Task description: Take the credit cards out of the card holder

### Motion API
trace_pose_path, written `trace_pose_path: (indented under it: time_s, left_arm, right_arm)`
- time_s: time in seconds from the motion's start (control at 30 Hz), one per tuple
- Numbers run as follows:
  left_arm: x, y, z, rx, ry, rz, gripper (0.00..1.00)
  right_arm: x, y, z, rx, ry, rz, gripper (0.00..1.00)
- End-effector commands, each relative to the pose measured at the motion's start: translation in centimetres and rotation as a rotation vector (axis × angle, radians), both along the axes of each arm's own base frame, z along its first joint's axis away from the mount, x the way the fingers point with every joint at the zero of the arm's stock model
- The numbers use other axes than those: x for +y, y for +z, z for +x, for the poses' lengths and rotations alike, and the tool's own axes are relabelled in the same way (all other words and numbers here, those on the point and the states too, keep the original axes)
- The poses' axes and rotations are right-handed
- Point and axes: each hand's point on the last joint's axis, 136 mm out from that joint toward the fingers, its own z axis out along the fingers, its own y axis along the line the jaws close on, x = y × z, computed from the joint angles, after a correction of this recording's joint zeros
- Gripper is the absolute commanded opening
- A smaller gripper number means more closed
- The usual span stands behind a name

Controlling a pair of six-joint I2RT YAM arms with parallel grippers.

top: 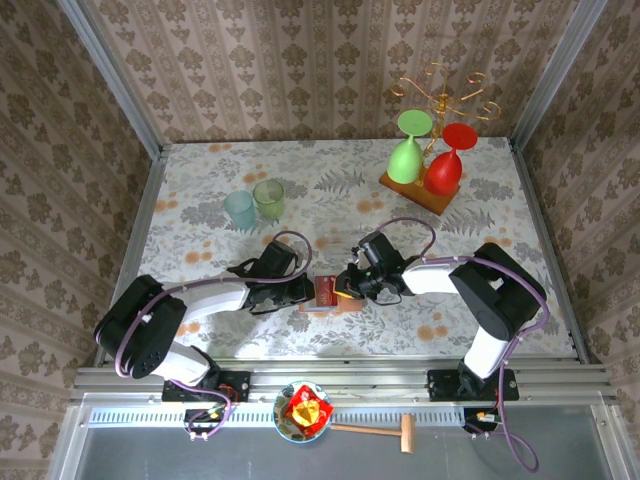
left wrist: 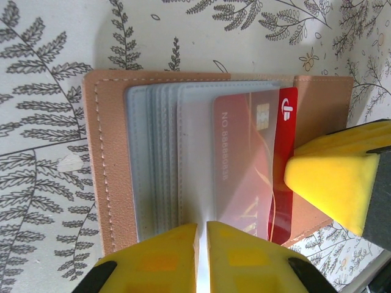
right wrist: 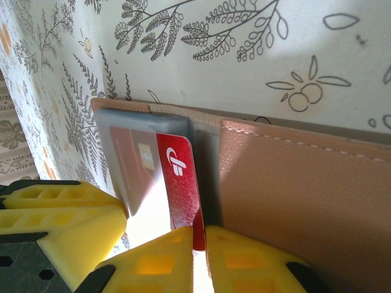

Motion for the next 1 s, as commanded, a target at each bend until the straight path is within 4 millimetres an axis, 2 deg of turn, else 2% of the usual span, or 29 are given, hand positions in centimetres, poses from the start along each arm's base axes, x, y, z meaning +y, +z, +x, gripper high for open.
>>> trace_pose_path:
  time_s: [0.0, 0.23, 0.57, 0.77, 0.97]
  left_arm:
    - [1.1, -0.9, -0.6, 0.028, 0.017, 0.045, 0.13]
    - [0.9, -1.1, -0.6, 0.041, 0.032, 0.015, 0.13]
    - [0.8, -1.1, -0.6, 0.043, 0.035, 0.016, 0.13]
    - [0.8, -1.1, -0.6, 0.046, 0.038, 0.016, 0.13]
    - [0.4, -0.7, -0.6, 0.040, 0.031, 0.006, 0.13]
  right_arm:
    - [-1.4, -0.9, -0.4, 0.030, -0.032, -0.034, 0.10]
    - [-2.9, -0.5, -0.6, 0.020, -0.045, -0.064, 0.09]
    - [-5.5, 0.7, -1.0, -0.021, -0.043, -0.205, 0.07]
    - [-5.7, 1.2, -0.8, -0.035, -0.035, -0.220, 0.05]
    - [-3.9, 1.7, -0.5, -0.020, -0.022, -0.125, 0.10]
